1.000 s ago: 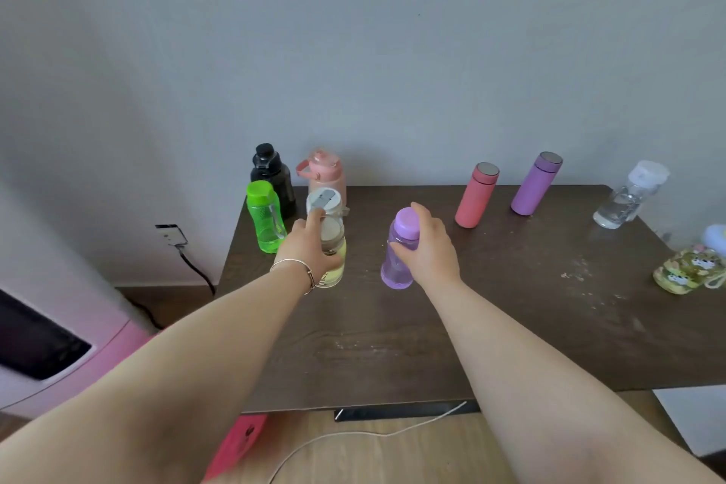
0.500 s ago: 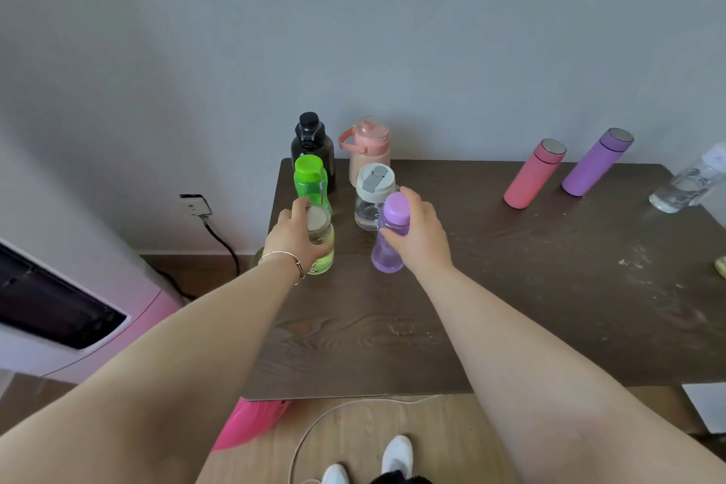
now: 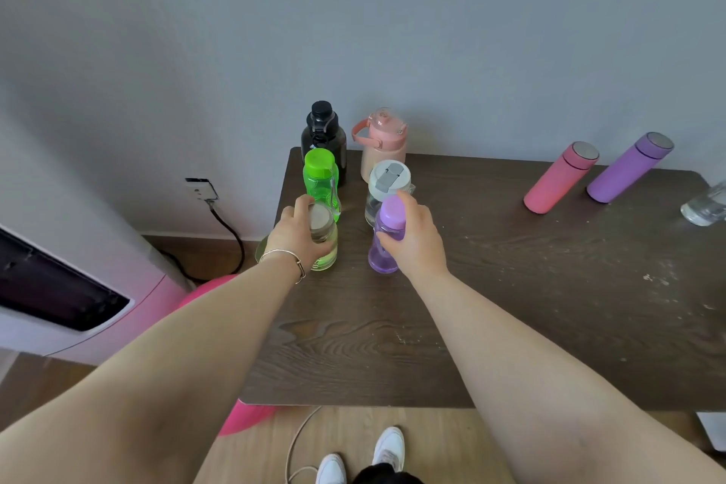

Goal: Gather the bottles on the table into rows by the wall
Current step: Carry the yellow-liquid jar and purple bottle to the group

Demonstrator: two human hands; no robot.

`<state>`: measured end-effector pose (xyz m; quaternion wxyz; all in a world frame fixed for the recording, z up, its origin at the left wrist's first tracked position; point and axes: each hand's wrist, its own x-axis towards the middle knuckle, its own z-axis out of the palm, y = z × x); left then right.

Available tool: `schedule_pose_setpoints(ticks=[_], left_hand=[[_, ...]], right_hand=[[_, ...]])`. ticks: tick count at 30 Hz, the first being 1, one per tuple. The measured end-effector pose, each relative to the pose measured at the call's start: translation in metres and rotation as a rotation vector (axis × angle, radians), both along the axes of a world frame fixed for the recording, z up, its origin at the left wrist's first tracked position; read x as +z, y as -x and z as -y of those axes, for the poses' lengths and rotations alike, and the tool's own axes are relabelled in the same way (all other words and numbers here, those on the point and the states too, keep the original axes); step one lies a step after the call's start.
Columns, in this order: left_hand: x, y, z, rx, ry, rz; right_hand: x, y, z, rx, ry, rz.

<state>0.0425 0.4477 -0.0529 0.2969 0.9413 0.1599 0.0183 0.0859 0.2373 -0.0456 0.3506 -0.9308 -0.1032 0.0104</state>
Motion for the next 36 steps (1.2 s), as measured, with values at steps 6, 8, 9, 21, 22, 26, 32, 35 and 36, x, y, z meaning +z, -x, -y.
schedule_pose_setpoints(ticks=[6,8,9,21,22,26,32,35,36], left_hand=[[-0.005,-0.003,-0.002,-0.027,-0.017,-0.024],[-0.007,-0.003,-0.004,-0.024,-0.013,-0.027],[-0.008,-0.002,-0.004,-0.02,-0.01,-0.027],[-0.024,-0.002,-0.002,-0.012,-0.003,-0.048],[-0.025,-0.003,-0.003,-0.006,0.0,-0.046],[-0.024,-0.007,-0.007,-0.001,0.022,-0.041],[-0.024,-0.011,-0.005,-0.017,0.038,-0.077],[-0.023,-0.012,-0.004,-0.019,0.035,-0.1],[-0.023,-0.012,-0.004,-0.019,0.025,-0.107]], right_hand=[[-0.006,0.002,0.001,0.005,0.003,-0.002],[-0.008,0.002,0.001,0.007,0.006,0.007],[-0.009,0.003,0.001,0.01,0.008,0.015],[-0.012,0.003,0.002,0.019,0.033,0.042],[-0.012,0.003,0.002,0.016,0.034,0.042],[-0.011,0.003,0.002,0.007,0.025,0.038],[-0.006,0.003,0.001,0.017,0.067,0.038],[-0.003,0.006,0.0,0.008,0.079,0.032],[-0.002,0.008,0.0,0.005,0.082,0.027]])
